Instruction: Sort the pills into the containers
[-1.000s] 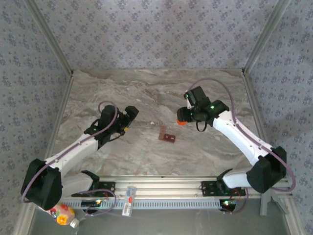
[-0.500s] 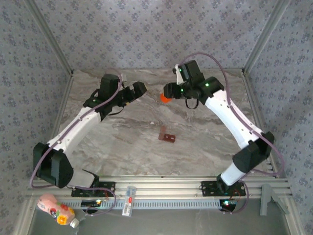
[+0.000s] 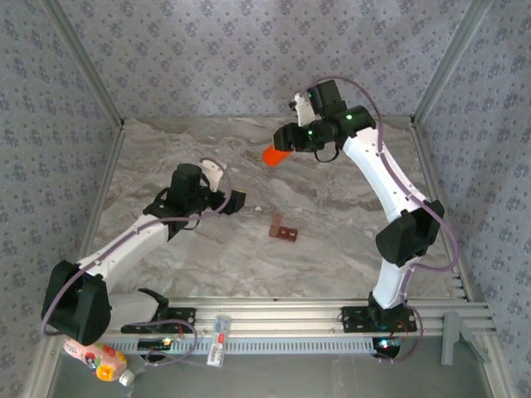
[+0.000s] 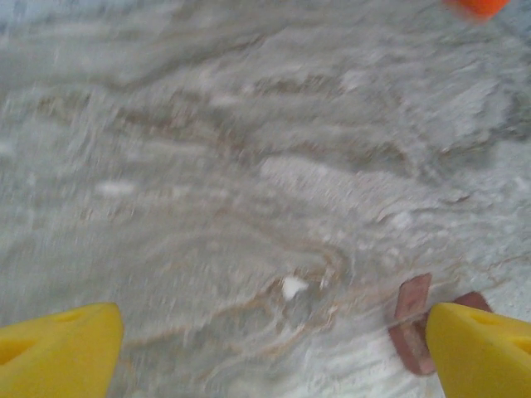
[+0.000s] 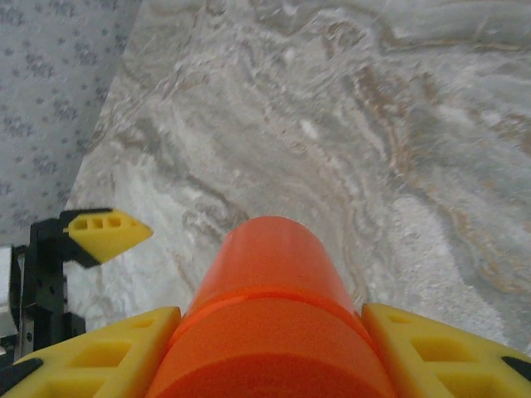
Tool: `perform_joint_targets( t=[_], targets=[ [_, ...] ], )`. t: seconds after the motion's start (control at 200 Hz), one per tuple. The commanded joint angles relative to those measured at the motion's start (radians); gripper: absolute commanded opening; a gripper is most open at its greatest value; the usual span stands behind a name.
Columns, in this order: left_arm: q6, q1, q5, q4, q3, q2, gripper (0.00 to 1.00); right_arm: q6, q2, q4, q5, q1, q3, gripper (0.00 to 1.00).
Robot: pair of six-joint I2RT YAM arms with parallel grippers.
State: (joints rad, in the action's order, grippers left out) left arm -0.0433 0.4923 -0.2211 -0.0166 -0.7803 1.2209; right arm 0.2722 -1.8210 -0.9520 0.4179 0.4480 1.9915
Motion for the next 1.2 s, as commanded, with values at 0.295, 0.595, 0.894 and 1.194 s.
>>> perform_joint_targets(
  t=[0.295, 0.595, 0.894, 1.194],
  targets=[
    [0.162, 0.132, -0.124, -0.316, -0.094, 0.129, 0.93, -0.064, 0.061, -0.039, 0.127, 0.026, -0.08, 0.23],
    [0.125, 0.151, -0.165, -0.374, -0.159, 0.217, 0.93, -0.041, 0.118, 0.001, 0.191, 0.013, -0.168, 0.24],
    [0.084, 0.154, -0.178, -0.417, -0.169, 0.254, 0.92, 0.003, 0.141, 0.045, 0.223, 0.01, -0.196, 0.24],
    [0.059, 0.154, -0.207, -0.419, -0.186, 0.263, 0.85, 0.017, 0.133, 0.053, 0.217, 0.014, -0.206, 0.24]
  ],
)
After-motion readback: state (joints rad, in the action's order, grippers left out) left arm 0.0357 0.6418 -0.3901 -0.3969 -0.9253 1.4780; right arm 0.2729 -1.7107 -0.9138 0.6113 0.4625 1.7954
